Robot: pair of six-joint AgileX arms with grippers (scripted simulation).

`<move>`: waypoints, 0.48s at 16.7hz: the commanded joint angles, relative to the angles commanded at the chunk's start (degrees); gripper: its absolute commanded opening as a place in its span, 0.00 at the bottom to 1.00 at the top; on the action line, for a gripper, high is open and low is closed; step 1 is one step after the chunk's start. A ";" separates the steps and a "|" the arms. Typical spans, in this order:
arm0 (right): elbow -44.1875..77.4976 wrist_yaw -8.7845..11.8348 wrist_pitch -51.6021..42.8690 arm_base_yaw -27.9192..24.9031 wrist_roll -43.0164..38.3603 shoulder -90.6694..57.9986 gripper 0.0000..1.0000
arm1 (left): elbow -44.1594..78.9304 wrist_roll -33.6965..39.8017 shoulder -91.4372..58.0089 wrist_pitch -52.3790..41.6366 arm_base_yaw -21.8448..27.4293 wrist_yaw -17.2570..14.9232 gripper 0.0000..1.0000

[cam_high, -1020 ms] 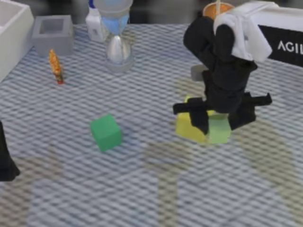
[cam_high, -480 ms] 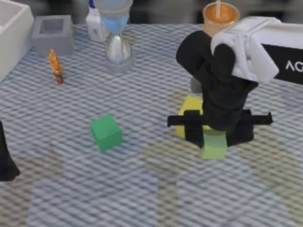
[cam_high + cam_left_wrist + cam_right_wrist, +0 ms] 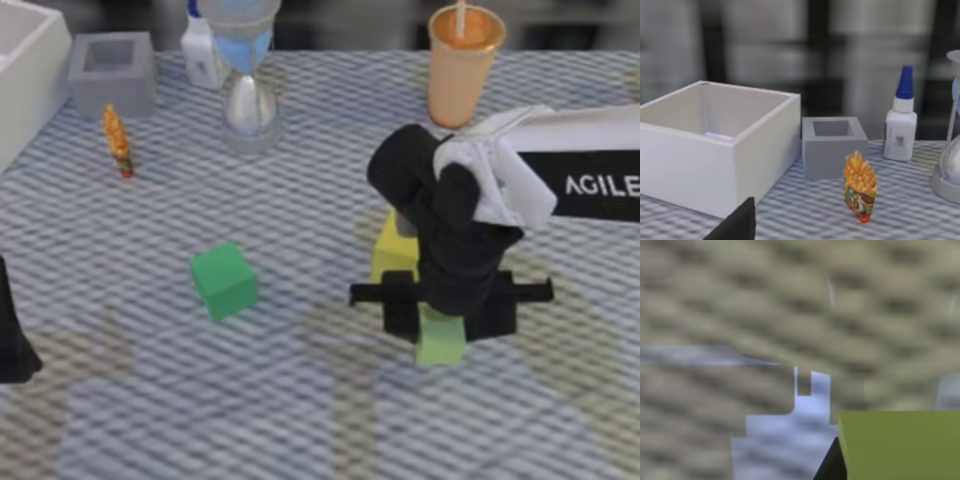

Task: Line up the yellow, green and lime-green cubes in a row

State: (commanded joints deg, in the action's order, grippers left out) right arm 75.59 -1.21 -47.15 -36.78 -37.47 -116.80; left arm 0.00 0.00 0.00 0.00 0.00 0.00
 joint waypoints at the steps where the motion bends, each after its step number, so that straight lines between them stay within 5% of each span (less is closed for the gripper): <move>1: -0.71 -0.02 1.04 -0.11 -0.02 -0.54 0.00 | 0.00 0.00 0.00 0.00 0.00 0.00 1.00; 5: -1.01 -0.04 1.47 -0.16 -0.03 -0.80 0.00 | 0.00 0.00 0.00 0.00 0.00 0.00 1.00; 8: -1.01 -0.04 1.47 -0.16 -0.03 -0.80 0.23 | 0.00 0.00 0.00 0.00 0.00 0.00 1.00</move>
State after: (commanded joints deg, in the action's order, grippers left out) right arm 74.58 -1.25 -45.68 -36.94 -37.51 -117.60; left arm 0.00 0.00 0.00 0.00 0.00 0.00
